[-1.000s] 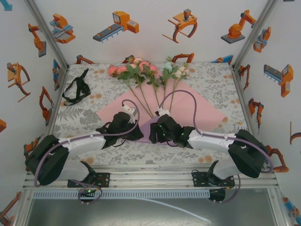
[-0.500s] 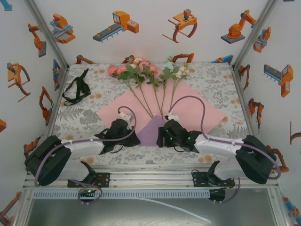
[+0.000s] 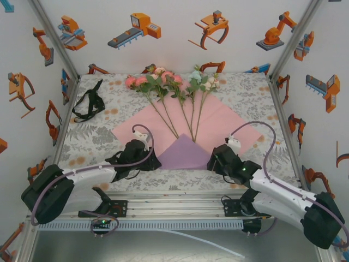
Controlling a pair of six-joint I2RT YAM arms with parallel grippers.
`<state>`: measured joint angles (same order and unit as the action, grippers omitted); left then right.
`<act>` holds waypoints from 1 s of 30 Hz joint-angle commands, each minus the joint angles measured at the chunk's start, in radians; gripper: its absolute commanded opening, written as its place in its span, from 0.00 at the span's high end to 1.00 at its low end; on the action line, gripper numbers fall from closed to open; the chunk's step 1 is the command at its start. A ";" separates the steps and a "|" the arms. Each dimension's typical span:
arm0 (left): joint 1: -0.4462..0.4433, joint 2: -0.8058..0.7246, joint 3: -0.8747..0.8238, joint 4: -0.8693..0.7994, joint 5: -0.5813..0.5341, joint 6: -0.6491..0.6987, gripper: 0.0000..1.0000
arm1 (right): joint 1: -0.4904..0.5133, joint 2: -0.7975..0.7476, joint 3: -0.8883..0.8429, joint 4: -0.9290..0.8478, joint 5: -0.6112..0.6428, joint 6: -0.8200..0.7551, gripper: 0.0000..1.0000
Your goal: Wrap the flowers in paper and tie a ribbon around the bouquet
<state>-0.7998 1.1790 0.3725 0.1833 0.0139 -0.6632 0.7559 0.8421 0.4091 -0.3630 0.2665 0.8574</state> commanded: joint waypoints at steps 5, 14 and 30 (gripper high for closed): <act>0.093 -0.129 0.167 -0.378 -0.251 -0.098 0.51 | 0.074 0.129 0.218 0.142 -0.076 -0.287 0.38; 0.516 -0.010 0.232 -0.476 -0.216 -0.182 0.41 | 0.123 0.577 0.423 0.303 -0.080 -0.506 0.36; 0.605 0.367 0.179 0.042 0.159 -0.288 0.34 | 0.111 0.833 0.430 0.345 -0.002 -0.616 0.57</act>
<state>-0.1879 1.4696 0.6163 0.1604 0.0116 -0.8650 0.8719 1.6508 0.8406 -0.0463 0.2554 0.2584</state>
